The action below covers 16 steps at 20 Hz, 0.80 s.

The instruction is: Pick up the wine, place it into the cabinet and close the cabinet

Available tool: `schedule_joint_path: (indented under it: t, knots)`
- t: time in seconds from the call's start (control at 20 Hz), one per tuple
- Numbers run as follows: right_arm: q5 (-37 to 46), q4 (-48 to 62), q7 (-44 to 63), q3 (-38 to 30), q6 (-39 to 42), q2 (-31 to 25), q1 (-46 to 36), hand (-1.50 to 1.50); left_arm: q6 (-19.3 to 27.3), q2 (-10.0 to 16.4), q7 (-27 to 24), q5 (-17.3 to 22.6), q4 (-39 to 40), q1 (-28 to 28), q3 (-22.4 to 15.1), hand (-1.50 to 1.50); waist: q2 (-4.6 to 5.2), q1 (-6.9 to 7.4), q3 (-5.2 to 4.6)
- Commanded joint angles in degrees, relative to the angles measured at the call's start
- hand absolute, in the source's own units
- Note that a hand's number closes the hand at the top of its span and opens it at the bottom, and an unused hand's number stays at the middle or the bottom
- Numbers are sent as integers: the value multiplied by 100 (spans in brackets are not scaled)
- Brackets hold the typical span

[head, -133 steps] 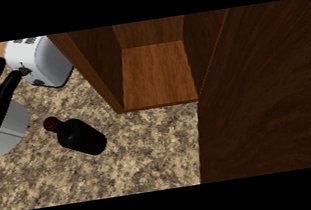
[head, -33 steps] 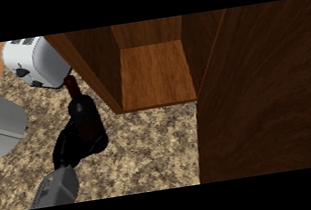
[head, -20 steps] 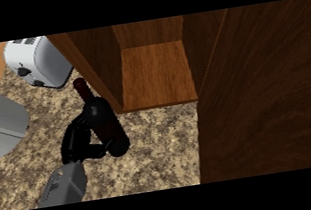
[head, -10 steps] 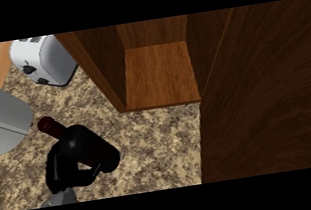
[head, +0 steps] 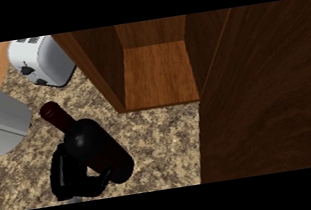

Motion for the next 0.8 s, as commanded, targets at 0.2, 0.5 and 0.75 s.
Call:
schedule_joint_path:
  t: [0.2,0.5,0.75]
  knots:
    - [-474,-953,291,30,84,-8,348,-150,1608,-8,1097,-83,-1446,-278,-1191,150,20,-35,-4]
    - [-712,-829,69,-355,255,-68,434,-150,2925,-8,1683,12,-1527,-1101,-1789,150,33,-68,-2]
    - [-652,-1359,523,-167,169,-37,493,-150,3387,-8,1811,148,-928,-1630,-1813,150,31,-110,-9]
